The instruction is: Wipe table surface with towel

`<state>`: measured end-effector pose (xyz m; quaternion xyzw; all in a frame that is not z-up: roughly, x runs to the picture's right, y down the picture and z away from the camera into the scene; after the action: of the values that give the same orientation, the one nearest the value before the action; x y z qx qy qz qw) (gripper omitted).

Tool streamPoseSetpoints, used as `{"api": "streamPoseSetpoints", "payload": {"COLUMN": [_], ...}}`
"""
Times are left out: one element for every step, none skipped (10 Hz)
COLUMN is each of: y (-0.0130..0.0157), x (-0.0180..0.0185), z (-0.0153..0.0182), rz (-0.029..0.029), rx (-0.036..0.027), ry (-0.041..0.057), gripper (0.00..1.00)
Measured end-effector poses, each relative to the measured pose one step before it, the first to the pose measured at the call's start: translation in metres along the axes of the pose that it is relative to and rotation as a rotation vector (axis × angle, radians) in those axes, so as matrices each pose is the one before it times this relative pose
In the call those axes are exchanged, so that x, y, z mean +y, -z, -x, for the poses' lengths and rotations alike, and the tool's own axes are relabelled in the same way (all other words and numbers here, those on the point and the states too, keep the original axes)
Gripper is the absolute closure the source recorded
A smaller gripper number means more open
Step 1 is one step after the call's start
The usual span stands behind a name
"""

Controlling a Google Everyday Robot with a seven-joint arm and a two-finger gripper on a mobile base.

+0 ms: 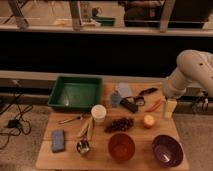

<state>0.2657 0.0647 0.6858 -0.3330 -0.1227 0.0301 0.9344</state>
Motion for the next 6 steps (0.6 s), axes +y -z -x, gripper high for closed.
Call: {"api": "streamPoseSetpoints", "payload": {"y": [-0.00145,-0.00172,-0.00264,-0.00481,-0.00386,-0.00282], "x": [-0.00248,-0.00390,-0.00313,-0.00608,-0.00477,-0.00189], "z": [0.00442,0.00469,0.00322,0.00681,0.00560,0.00296], "rz": [0.00833,0.00623,0.00695,0.00849,0.00359,-0.00065], "rx": [-0.00481,-0.00530,-0.00539,-0.01224,-0.01452,-0.01436], "ry": [0.00489,0.00589,0.00379,0.00765,0.00655,0.00815], "gripper": [0.00,0.00,0.00,0.00,0.00,0.00]}}
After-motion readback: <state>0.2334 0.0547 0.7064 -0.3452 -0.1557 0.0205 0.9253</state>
